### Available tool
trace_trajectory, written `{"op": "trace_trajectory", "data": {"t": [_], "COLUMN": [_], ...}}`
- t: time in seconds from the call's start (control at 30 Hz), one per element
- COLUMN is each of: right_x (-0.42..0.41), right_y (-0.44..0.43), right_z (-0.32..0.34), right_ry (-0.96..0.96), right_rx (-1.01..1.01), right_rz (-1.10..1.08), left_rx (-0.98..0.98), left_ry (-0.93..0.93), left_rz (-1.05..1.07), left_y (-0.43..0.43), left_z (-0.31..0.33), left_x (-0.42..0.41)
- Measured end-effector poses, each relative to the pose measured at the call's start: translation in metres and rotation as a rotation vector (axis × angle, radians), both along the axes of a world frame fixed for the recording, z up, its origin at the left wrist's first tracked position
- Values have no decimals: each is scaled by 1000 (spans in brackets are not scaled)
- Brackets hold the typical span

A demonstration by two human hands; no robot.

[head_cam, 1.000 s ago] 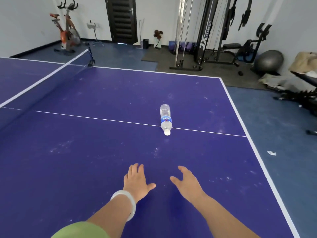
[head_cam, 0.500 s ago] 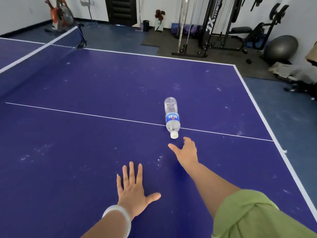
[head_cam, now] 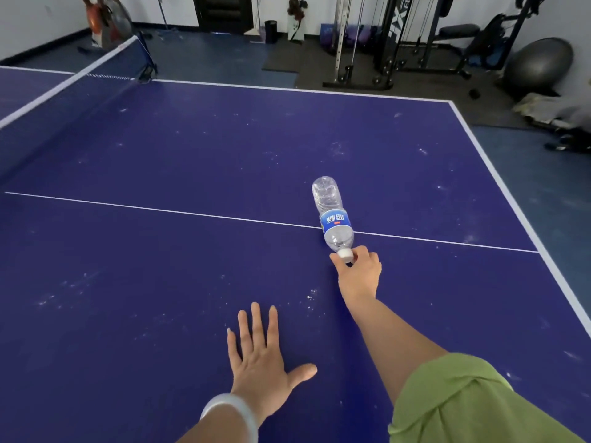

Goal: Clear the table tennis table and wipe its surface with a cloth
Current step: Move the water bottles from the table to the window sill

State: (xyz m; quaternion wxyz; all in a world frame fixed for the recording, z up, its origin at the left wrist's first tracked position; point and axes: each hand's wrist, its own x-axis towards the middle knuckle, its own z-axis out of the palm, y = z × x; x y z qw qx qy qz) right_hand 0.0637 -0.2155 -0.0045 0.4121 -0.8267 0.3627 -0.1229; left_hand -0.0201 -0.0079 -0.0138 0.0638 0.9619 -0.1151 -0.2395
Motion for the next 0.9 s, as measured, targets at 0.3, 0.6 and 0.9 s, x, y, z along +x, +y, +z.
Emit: {"op": "trace_trajectory", "data": {"t": [0.3, 0.6, 0.9], "right_x": [-129, -265, -289], "right_y": [17, 72, 76], "right_z": [7, 18, 41], "right_ry": [0, 132, 101], "right_rx": [96, 188, 88], "right_rz": [-41, -44, 221], "left_rx": [-34, -60, -63], "left_ry": [22, -4, -68], "left_rz": [18, -123, -56], "left_y": [-2, 7, 36], "left_z": [6, 31, 30], "left_x": [2, -44, -121]}}
